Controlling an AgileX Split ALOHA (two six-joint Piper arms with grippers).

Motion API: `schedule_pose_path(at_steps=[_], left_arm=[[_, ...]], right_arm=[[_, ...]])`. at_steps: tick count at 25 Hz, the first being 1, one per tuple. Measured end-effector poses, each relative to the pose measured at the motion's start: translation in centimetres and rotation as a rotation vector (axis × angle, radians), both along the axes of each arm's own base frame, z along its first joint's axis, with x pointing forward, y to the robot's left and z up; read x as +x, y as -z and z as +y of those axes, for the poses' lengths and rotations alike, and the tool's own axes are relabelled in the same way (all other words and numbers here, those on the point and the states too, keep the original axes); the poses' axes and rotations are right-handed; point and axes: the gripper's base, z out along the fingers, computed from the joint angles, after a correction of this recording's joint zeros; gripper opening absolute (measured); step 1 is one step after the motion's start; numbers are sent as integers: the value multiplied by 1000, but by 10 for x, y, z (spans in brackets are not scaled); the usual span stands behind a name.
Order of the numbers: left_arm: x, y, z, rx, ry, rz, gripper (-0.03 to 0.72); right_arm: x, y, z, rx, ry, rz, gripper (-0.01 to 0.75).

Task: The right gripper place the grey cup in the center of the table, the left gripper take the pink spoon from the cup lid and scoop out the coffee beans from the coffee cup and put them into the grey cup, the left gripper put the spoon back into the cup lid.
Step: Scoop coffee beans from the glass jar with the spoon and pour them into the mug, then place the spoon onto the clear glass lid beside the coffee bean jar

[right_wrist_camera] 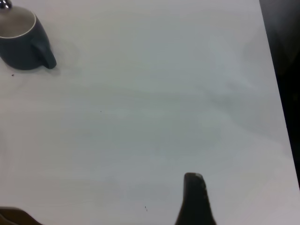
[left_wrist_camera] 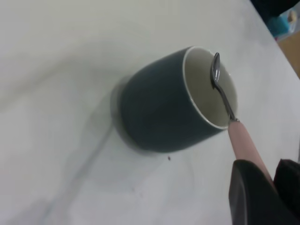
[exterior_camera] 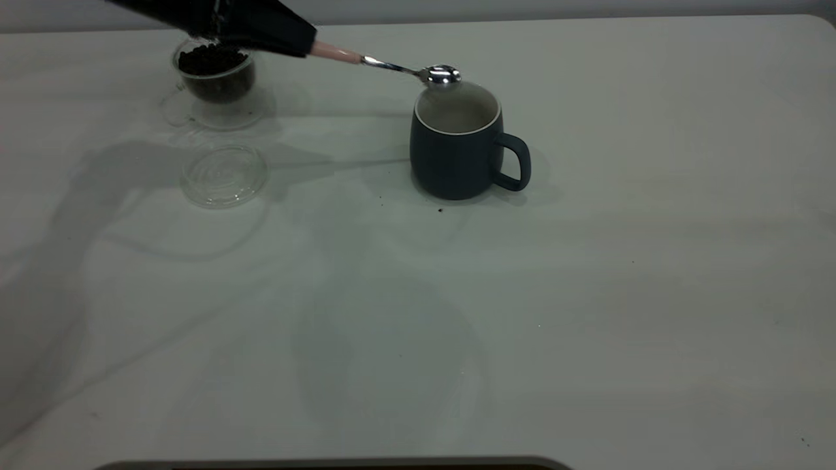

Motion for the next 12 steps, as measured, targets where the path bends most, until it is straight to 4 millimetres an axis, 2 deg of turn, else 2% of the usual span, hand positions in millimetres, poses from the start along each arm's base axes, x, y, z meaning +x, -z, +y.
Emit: schedule_pose_path(at_steps=[4,6,12], left_arm=[[-3,-34,16,-7,-18,41,127],[-5,-45,31,-32,-39,70,127],[-8,-52,86,-51,-194,139,127]], right_arm=[[0,0,0,0,0,0,590],[0,0,0,0,0,0,590],[0,0,0,0,0,0,590]])
